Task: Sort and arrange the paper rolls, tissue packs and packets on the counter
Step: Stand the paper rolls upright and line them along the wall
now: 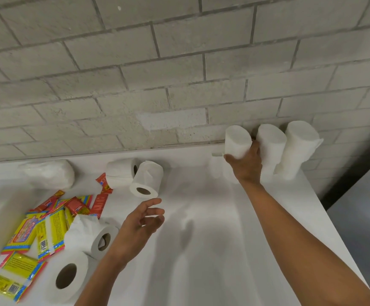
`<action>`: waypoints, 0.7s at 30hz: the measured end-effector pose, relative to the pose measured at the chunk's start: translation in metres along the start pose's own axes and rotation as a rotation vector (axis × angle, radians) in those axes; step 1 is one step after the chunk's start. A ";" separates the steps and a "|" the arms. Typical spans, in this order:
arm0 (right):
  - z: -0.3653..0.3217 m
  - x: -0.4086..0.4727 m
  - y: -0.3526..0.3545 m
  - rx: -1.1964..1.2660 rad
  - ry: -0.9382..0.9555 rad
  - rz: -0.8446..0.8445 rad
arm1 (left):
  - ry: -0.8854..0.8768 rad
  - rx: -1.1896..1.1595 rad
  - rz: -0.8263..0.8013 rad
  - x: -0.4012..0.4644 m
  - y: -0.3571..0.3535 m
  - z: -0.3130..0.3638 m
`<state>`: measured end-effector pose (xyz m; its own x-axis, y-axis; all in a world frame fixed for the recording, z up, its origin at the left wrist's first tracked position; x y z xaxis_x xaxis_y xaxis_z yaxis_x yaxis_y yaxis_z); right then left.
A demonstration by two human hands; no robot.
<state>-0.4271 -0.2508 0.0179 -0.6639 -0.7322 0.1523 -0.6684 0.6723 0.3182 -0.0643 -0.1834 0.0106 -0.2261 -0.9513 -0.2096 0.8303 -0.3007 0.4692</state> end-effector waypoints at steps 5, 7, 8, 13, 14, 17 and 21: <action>0.009 -0.004 -0.001 -0.064 -0.011 0.008 | -0.003 0.003 -0.006 0.001 -0.001 0.001; 0.009 -0.005 0.000 -0.066 -0.003 0.030 | 0.002 0.002 -0.007 0.002 0.000 -0.001; 0.009 -0.005 0.001 -0.064 0.000 0.037 | 0.006 0.005 -0.007 0.002 0.000 -0.002; 0.011 -0.004 0.003 -0.063 -0.011 0.056 | 0.027 0.036 0.003 0.004 0.004 -0.006; 0.012 -0.004 0.002 -0.061 -0.015 0.051 | 0.030 0.041 0.002 0.004 0.005 -0.007; 0.014 -0.004 0.001 -0.039 -0.024 0.025 | 0.024 0.051 0.014 0.005 0.010 -0.006; 0.013 -0.006 0.003 -0.020 -0.032 0.023 | 0.018 0.065 0.053 0.008 0.026 -0.002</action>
<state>-0.4301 -0.2429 0.0055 -0.6896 -0.7125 0.1299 -0.6463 0.6863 0.3336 -0.0433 -0.1983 0.0196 -0.1730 -0.9647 -0.1986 0.8058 -0.2546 0.5347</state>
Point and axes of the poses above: each hand's wrist, its own x-axis towards the middle knuckle, its own y-axis out of the back of the hand, z = x × y, the point moved 9 cm from there along x, towards the middle knuckle, and after that the axes turned 7 degrees about x, right-handed, at the moved point
